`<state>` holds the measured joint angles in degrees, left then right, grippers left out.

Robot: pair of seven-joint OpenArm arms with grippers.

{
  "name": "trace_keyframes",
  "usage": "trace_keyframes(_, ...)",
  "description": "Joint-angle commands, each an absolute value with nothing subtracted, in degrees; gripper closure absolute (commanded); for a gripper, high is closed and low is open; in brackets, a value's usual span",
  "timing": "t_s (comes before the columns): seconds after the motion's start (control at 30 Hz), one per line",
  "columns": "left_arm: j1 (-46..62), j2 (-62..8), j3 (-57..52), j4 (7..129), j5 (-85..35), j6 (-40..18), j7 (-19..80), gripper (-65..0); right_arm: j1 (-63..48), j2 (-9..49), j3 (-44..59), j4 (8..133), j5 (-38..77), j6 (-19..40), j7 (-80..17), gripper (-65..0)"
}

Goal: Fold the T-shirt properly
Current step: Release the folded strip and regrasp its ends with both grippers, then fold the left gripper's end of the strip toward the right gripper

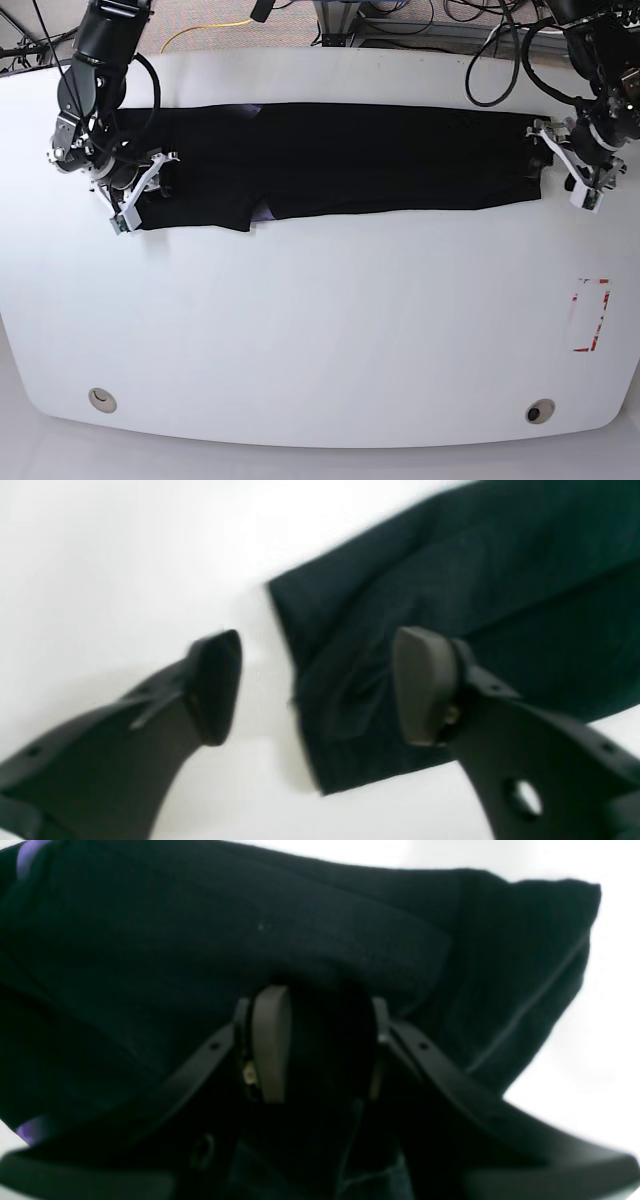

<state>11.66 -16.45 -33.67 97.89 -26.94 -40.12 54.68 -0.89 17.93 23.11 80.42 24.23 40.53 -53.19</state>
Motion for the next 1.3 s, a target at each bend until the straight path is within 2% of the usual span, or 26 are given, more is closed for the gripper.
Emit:
trace_keyframes(0.0,9.98,-17.54,-35.47,97.71,-30.73,-40.0,56.31,-50.1,-0.66,18.33,22.99,81.98,22.73,40.0,-55.52,-20.9)
trace_keyframes(0.17,8.75,-17.54,-36.44,93.32,-35.3,-40.0,59.3,-50.7,-0.84,18.07,22.99,82.77,22.81,40.0,-55.6,-20.9)
trace_keyframes(0.47,6.99,-17.19,-35.65,83.03,-35.21,-40.0,58.95,-50.7,-0.57,16.57,23.34,82.95,22.81,40.0,-55.6,-20.6)
trace_keyframes(0.77,6.9,-17.1,-32.84,81.1,-35.21,-40.0,58.95,-49.9,-0.75,16.13,23.43,82.95,22.81,40.0,-55.6,-20.5)
trace_keyframes(0.83,6.99,-17.01,-31.34,81.1,-35.21,-40.0,58.95,-43.2,-0.84,16.13,23.43,82.95,22.81,40.0,-55.6,-20.5)
trace_keyframes(0.87,6.99,-17.01,-30.55,81.01,-35.12,-40.0,58.95,-37.6,-0.84,16.13,23.43,82.95,22.81,40.0,-55.6,-20.3)
trace_keyframes(0.97,6.9,-17.01,-28.7,80.22,-35.38,-40.0,58.95,-15.1,-0.84,16.13,23.43,82.95,22.81,40.0,-55.6,-20.3)
trace_keyframes(1.0,6.9,-17.01,-28.62,80.48,-35.3,-40.0,58.95,-5.6,-0.84,16.04,23.43,82.95,22.81,40.0,-55.6,-20.3)
trace_keyframes(1.03,7.08,-16.75,-28.7,81.01,-35.21,-40.0,58.95,-0.7,-0.84,15.87,23.43,82.95,22.81,40.0,-55.6,-20.3)
trace_keyframes(1.27,10.86,-15.6,-30.2,94.46,-35.21,-40.0,59.21,-2.4,-0.57,14.2,25.54,83.03,22.73,40.0,-55.52,-20.3)
